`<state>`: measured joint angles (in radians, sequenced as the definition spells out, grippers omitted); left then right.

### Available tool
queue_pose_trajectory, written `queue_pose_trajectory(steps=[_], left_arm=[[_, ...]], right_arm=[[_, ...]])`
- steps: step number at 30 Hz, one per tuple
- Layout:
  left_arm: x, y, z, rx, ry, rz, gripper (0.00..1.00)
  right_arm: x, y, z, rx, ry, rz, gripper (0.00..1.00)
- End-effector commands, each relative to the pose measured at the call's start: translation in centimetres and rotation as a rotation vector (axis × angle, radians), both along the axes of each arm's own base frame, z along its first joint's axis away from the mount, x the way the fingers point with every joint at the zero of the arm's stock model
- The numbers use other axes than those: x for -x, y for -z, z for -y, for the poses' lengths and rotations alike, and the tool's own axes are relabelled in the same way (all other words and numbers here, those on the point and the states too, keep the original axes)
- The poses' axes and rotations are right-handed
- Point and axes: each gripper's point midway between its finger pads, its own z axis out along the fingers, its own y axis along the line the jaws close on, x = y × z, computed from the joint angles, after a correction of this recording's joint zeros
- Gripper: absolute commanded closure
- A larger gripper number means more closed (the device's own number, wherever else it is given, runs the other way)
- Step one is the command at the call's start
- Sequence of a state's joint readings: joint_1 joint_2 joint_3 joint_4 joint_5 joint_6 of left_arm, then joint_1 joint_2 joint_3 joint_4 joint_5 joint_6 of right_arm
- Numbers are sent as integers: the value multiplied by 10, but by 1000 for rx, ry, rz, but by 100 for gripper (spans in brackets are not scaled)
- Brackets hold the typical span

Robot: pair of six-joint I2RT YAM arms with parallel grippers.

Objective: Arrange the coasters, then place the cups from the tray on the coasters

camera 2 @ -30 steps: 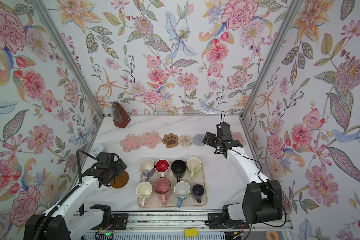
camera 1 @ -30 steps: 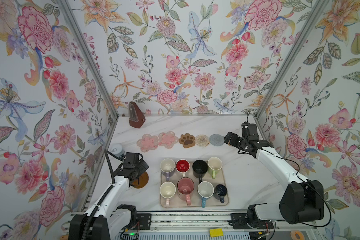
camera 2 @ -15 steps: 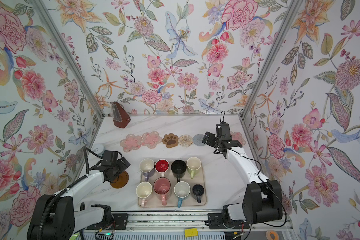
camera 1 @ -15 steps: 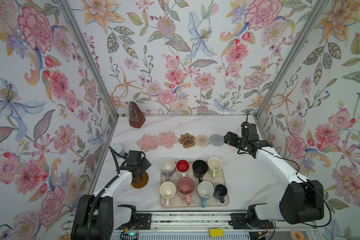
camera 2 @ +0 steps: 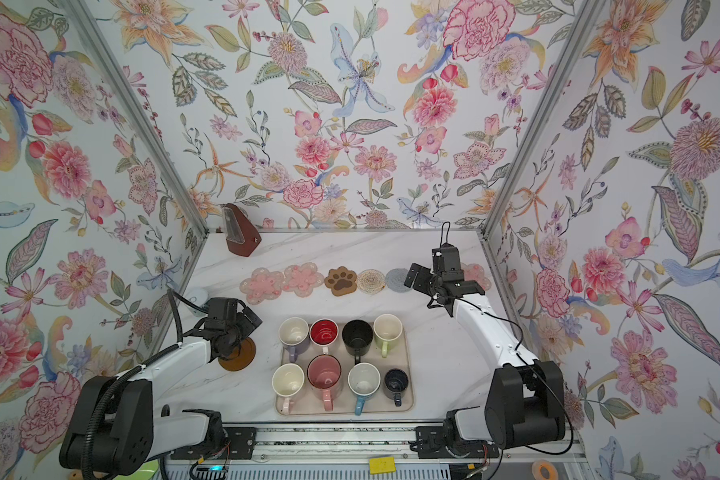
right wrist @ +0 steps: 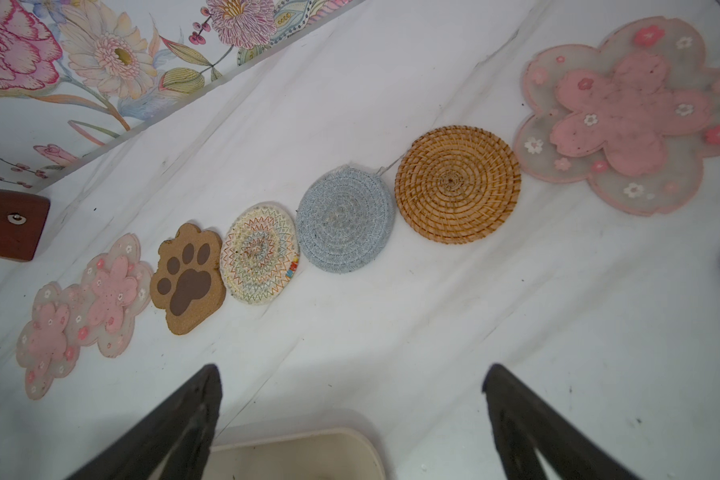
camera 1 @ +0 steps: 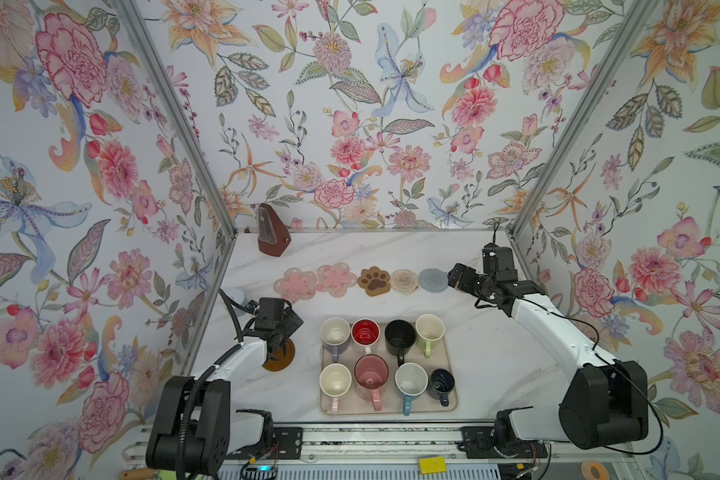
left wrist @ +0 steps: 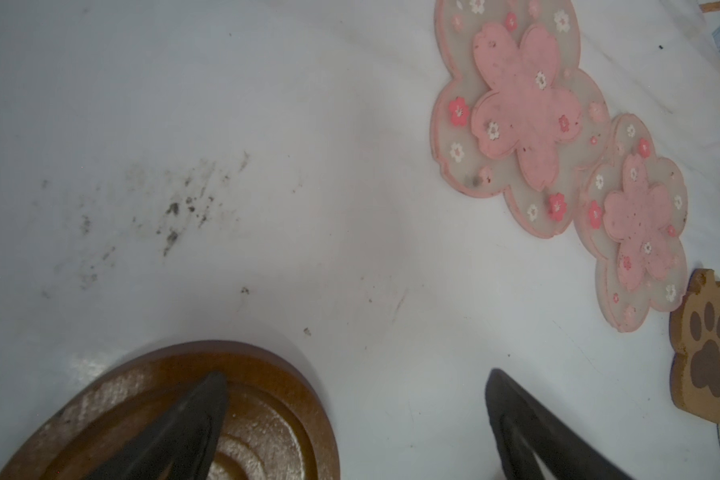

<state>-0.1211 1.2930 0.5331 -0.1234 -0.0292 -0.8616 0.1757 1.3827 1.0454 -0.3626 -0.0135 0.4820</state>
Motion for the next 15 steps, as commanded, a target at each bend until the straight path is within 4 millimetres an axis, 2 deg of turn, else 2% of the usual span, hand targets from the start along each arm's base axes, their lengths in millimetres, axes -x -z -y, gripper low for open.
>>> queue_pose_trajectory(steps=[1, 10, 15], left_arm=[[8, 21, -3, -23, -7, -75, 1], [-31, 23, -1, -38, -1, -39, 1], [-52, 12, -4, -53, -8, 9, 1]], right_arm=[[0, -15, 1, 7, 4, 42, 1], [4, -20, 5, 13, 14, 47, 1], [6, -22, 8, 17, 23, 49, 1]])
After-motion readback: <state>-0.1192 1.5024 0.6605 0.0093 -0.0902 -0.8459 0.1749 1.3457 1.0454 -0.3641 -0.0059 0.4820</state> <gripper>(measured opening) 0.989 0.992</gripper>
